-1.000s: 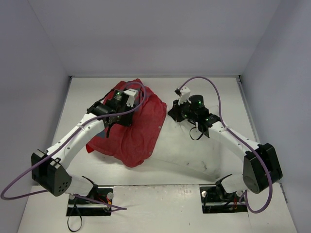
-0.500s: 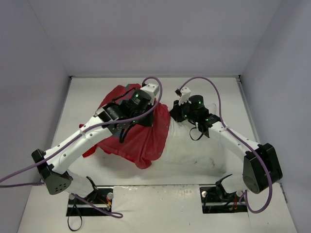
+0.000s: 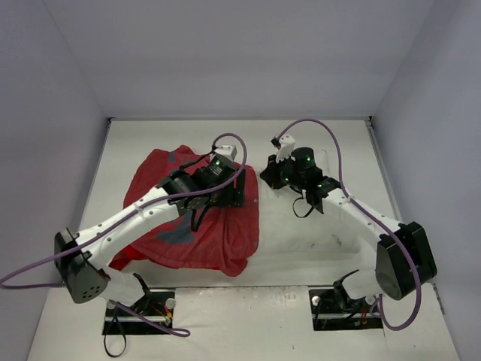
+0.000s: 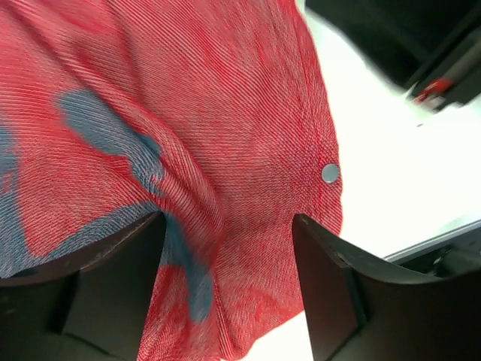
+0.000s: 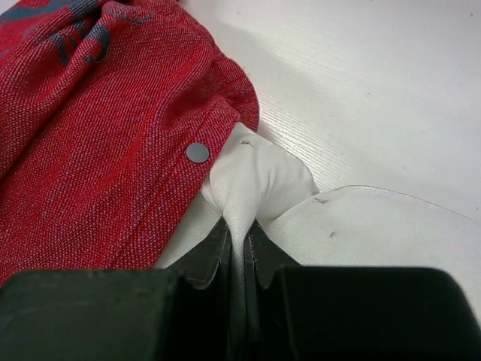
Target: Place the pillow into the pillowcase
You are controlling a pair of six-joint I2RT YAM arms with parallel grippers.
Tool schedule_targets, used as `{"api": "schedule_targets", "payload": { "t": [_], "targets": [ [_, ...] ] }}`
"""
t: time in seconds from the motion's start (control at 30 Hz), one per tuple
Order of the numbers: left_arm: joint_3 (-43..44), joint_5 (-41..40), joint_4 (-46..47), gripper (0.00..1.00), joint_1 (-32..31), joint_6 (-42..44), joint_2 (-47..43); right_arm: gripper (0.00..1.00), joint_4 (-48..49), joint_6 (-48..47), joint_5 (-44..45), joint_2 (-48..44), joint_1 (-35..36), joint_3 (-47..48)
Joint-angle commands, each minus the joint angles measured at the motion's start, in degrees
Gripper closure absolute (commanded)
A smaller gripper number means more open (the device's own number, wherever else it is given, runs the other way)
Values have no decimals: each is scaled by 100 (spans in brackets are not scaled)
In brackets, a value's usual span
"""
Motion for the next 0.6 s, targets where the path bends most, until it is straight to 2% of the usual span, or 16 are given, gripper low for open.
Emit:
{"api": "schedule_targets", "payload": {
  "t": [0.0, 0.1, 0.13, 0.17, 0.27, 0.3, 0.33, 0.43, 0.57],
  "targets": [
    [-125, -413, 238, 36, 45, -365, -257, 100, 482, 121, 77, -207, 55, 246],
    [-153, -448, 282, 36, 71, -384, 50, 100, 499, 183, 234, -198, 108, 289],
    [-74, -492, 274, 40, 97, -288, 295, 100, 508, 209, 305, -207, 117, 289],
    [5, -536, 282, 56, 123, -182, 419, 100, 517, 227, 375, -216, 126, 298],
    [392, -502, 483, 84, 448, 248, 884, 100, 552, 341, 630, -251, 143, 298],
    [514, -336, 563, 97, 675, 493, 990, 100, 561, 419, 778, -277, 152, 290],
    [794, -273, 633, 100, 773, 626, 1174, 100, 570, 446, 858, -330, 152, 272],
    [1401, -53, 766, 100, 1045, 1292, 1587, 100, 649, 552, 1244, -470, 161, 219],
    [2744, 105, 801, 100, 1125, 2067, 2037, 100, 719, 649, 1694, -541, 152, 237]
  ]
}}
